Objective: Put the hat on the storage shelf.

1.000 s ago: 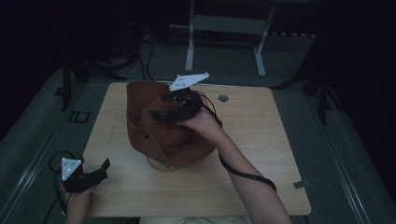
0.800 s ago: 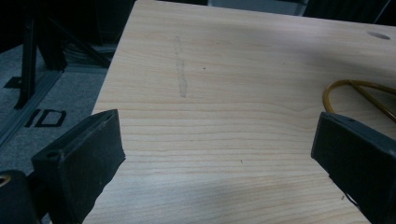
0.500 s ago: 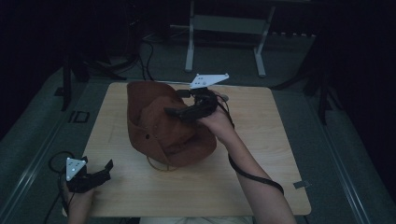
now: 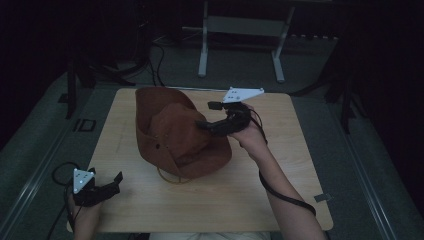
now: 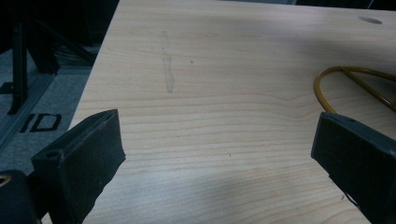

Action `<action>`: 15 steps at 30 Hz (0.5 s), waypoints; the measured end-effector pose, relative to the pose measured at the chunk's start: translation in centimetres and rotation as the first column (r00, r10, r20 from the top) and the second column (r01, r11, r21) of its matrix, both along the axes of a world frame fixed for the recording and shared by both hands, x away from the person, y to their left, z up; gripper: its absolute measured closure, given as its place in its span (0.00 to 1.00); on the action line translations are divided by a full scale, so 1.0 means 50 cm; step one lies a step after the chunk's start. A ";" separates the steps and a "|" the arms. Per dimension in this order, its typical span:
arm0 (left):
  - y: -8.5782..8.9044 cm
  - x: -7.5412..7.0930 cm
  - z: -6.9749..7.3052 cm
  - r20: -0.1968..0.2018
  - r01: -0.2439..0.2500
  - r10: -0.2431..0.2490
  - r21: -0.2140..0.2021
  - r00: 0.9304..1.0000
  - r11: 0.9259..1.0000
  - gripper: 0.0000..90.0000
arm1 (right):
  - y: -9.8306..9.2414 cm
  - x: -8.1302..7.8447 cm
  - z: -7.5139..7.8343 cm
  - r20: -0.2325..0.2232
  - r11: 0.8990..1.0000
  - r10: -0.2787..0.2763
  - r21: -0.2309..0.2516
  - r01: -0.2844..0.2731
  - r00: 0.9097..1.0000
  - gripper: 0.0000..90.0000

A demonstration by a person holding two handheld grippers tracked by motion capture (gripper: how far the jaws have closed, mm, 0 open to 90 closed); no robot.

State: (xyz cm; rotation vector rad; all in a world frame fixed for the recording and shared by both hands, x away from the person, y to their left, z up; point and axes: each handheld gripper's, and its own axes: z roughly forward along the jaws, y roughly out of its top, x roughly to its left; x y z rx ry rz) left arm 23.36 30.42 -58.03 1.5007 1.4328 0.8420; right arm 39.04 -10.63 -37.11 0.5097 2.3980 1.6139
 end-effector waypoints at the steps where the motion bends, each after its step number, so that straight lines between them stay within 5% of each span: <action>1: 0.000 0.000 0.000 0.002 0.001 -0.001 -0.001 1.000 1.000 0.03 | -0.007 0.001 -0.003 -0.002 1.000 -0.009 -0.001 0.009 1.000 0.19; 15: 0.002 -0.003 -0.001 0.001 0.000 0.000 -0.009 1.000 1.000 0.03 | -0.118 0.004 -0.037 0.002 0.995 -0.103 0.011 0.103 0.995 0.19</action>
